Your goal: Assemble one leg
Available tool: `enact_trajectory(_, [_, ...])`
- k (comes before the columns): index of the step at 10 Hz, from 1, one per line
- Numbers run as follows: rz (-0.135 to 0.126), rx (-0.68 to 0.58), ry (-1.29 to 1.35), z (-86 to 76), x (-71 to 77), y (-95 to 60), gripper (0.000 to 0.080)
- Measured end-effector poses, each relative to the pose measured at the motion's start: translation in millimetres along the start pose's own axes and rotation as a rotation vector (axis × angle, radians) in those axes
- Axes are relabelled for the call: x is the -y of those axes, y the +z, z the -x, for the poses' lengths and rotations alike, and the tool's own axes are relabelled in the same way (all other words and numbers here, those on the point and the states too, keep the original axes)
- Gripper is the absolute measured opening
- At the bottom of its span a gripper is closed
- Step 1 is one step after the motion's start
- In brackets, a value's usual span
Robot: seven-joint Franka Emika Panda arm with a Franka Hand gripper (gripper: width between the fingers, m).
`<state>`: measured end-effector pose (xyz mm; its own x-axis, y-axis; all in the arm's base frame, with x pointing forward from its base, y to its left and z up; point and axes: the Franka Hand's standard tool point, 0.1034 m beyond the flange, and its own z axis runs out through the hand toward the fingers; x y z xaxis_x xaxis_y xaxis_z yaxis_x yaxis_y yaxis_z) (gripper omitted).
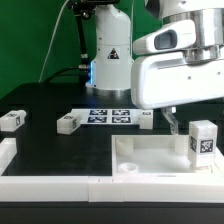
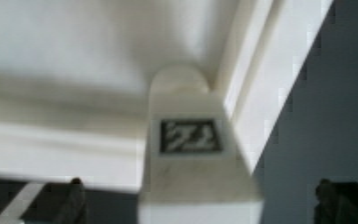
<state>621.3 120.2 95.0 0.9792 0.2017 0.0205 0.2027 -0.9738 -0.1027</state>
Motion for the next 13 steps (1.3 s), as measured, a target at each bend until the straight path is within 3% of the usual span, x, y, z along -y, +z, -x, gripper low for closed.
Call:
enact_trajectory(2, [-0.030,0.157,-0.003,-3.4,3.5,-2.4,0.0649])
enact_trajectory(3, [-0.022,0.103,0.000,-13.0,-0.4,-2.2,0.0649])
enact_trajectory(4, [-0.020,0.097,0.001,-11.1,-1.0,-0.5,0.0649])
enact_trajectory(7, [-0.020,0.097,0.002,-11.1,-1.4,-0.1,0.0291])
enact_trajectory(13, [-0.018,0.097,0.108,-11.4,-0.9,-0.2,0.0292])
